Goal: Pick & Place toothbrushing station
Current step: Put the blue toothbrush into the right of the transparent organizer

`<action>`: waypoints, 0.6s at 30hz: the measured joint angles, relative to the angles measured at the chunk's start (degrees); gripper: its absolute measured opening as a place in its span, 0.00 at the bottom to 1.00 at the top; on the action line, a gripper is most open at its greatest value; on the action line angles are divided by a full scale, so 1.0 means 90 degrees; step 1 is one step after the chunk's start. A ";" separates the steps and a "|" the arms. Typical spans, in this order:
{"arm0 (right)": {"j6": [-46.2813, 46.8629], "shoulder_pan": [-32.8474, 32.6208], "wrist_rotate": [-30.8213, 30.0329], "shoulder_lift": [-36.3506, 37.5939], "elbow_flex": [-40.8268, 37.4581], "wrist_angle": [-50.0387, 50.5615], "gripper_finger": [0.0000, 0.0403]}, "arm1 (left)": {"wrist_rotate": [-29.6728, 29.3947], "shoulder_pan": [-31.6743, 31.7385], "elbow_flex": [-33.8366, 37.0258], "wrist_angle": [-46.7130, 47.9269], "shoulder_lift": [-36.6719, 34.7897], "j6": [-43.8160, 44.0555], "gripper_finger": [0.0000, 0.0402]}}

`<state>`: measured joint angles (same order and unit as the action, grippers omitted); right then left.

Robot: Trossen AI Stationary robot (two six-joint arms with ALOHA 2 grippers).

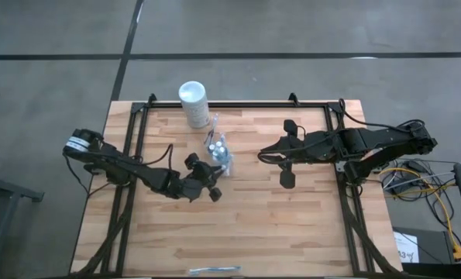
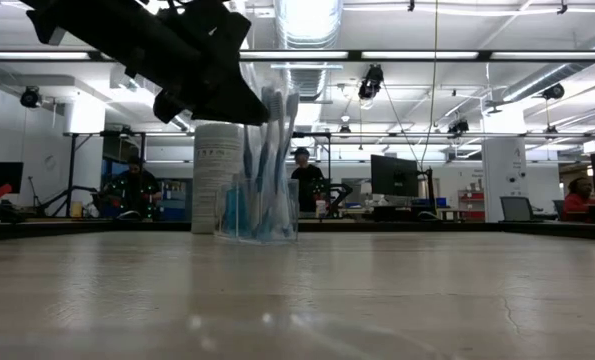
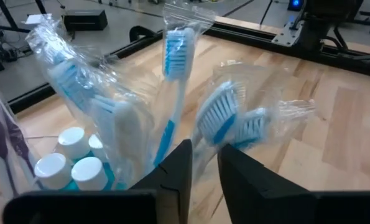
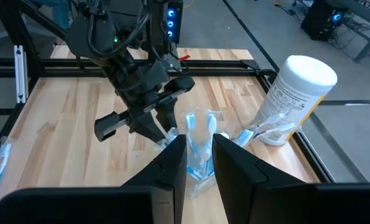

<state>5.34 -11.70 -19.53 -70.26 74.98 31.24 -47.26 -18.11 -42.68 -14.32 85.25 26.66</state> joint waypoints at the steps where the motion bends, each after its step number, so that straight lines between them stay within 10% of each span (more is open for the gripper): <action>1: 0.0000 0.0000 0.0000 0.0000 0.0000 0.0000 0.19 | 0.0029 -0.0001 -0.0016 0.0033 0.0000 0.0038 0.21; 18: 0.0000 0.0000 0.0000 -0.0002 0.0000 0.0039 0.19 | 0.0268 -0.0187 -0.0019 0.0656 -0.0007 0.0224 0.32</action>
<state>5.34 -11.70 -19.53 -70.28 74.98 31.59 -44.85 -19.79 -42.85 -8.42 85.19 28.68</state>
